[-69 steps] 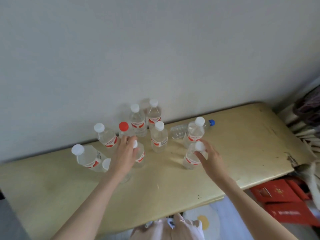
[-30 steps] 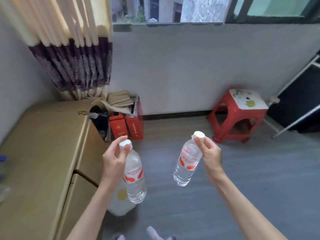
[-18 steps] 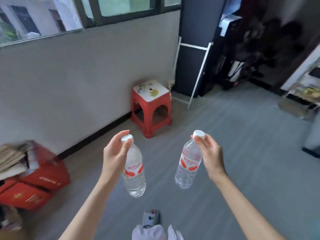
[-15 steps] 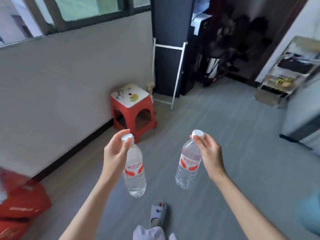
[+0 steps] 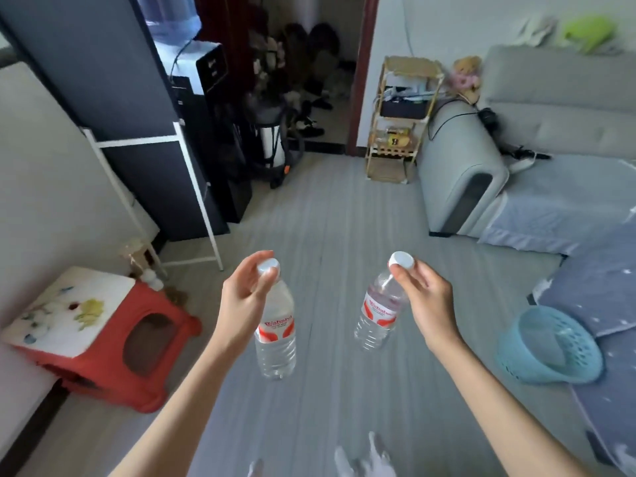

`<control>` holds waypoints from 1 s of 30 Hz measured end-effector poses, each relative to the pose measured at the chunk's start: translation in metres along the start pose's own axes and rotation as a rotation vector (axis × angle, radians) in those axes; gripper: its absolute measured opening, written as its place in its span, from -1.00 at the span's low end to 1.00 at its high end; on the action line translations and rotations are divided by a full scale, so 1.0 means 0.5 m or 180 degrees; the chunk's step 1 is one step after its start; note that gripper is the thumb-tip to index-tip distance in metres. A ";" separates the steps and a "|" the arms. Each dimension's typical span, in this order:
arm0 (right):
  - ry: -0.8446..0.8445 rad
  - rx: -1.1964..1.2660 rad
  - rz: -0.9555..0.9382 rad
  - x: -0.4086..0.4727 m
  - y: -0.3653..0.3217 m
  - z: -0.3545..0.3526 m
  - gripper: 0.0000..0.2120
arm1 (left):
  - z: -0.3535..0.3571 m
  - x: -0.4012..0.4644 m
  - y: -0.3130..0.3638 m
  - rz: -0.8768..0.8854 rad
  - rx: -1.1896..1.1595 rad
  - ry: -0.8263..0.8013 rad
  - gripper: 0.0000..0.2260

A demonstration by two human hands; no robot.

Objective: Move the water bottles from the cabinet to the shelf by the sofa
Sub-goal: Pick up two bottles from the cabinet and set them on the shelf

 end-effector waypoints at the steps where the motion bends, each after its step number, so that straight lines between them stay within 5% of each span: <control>1: 0.0116 0.0045 0.0018 0.036 0.007 -0.015 -0.88 | 0.026 0.041 0.002 -0.0002 -0.0028 -0.0074 -0.74; 9: 0.0503 0.0094 0.0103 0.368 0.082 -0.104 -0.85 | 0.232 0.347 -0.021 -0.0017 0.0072 -0.0210 -0.63; 30: 0.0360 -0.0191 0.0238 1.344 0.191 -0.095 -0.87 | 0.668 1.246 -0.022 -0.0085 0.0078 -0.0266 -0.83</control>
Point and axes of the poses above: each hand's wrist, its own x-axis towards the middle knuckle, its own z-axis out of the palm, y = z × x, the point moved 10 cm from there along x, towards the middle knuckle, and after that the axes turned 1 degree about -z, right-handed, at the moved point
